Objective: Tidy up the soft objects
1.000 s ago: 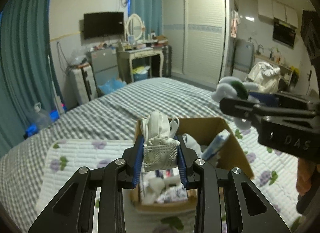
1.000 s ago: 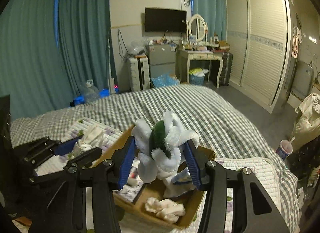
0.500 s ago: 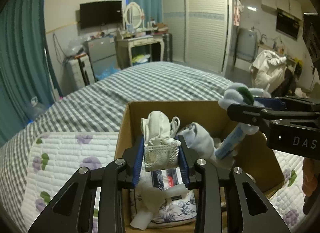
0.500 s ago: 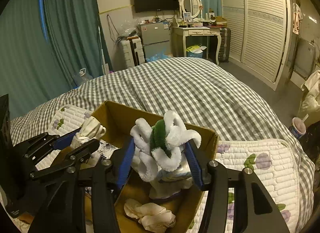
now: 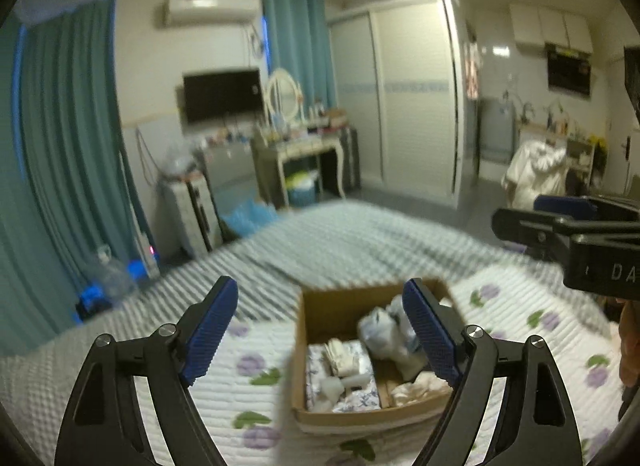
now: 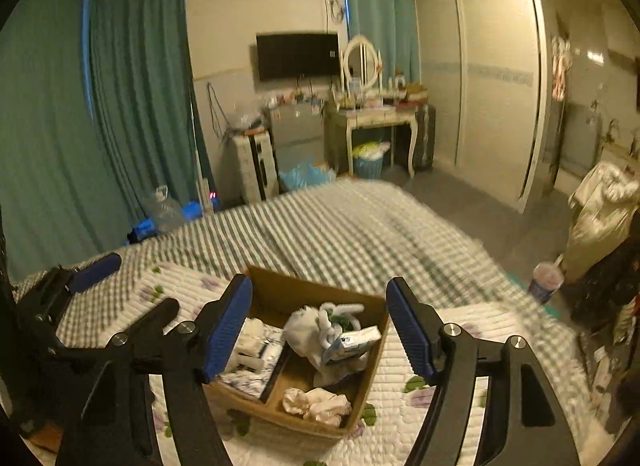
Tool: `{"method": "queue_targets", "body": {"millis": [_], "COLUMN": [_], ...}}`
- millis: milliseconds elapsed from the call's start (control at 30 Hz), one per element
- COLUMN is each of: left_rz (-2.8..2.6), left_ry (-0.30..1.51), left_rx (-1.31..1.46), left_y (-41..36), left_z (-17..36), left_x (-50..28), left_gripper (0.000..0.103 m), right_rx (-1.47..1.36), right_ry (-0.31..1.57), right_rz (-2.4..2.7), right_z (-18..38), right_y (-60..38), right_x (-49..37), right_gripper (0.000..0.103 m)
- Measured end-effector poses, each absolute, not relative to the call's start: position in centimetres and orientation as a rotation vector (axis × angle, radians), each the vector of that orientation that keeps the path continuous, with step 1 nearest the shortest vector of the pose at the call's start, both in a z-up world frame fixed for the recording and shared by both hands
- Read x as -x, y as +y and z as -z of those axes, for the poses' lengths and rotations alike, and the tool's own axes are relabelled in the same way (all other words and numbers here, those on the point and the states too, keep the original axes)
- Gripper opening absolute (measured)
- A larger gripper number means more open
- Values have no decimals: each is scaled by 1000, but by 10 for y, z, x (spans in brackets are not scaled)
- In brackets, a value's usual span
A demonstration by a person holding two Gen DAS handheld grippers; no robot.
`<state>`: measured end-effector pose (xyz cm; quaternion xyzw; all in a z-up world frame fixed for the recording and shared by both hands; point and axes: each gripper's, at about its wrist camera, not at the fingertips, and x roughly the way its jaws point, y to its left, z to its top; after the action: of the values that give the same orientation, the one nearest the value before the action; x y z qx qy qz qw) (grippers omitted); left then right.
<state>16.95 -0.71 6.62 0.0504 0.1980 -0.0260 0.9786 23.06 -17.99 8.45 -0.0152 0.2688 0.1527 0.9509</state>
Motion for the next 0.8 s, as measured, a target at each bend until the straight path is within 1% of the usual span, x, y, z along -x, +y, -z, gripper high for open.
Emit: {"method": "queue_targets", "body": {"millis": [67, 100, 133, 200, 300, 367, 467, 567, 667, 800], "left_rz": [48, 48, 48, 55, 53, 33, 3, -7, -30, -58], "left_ry": [333, 312, 286, 241, 181, 137, 106, 116, 127, 179], "left_rx": [-96, -91, -85, -72, -74, -86, -96, -69, -47, -63], "left_y": [-3, 2, 4, 9, 15, 19, 26, 34, 44, 50], "left_z": [-94, -101, -111, -123, -131, -127, -110, -87, -59, -22], "left_x": [-139, -131, -119, -94, -65, -48, -35, -33, -37, -51], "left_gripper": [89, 94, 96, 96, 98, 101, 101, 101, 101, 101], "right_rx": [52, 65, 73, 87, 87, 83, 62, 41, -11, -20], "right_ry": [493, 466, 448, 395, 332, 295, 249, 236, 215, 255], "right_rz": [-294, -279, -269, -253, -244, -238, -233, -230, -189, -181], "right_z": [-113, -126, -135, -154, -168, -168, -156, -133, -100, -55], "right_y": [-180, -180, -178, -179, -180, -180, -179, -177, -176, -173], "right_x": [-199, -184, -174, -141, -102, -82, -61, -52, -49, -62], "right_gripper": [77, 78, 79, 81, 91, 102, 103, 103, 103, 103]}}
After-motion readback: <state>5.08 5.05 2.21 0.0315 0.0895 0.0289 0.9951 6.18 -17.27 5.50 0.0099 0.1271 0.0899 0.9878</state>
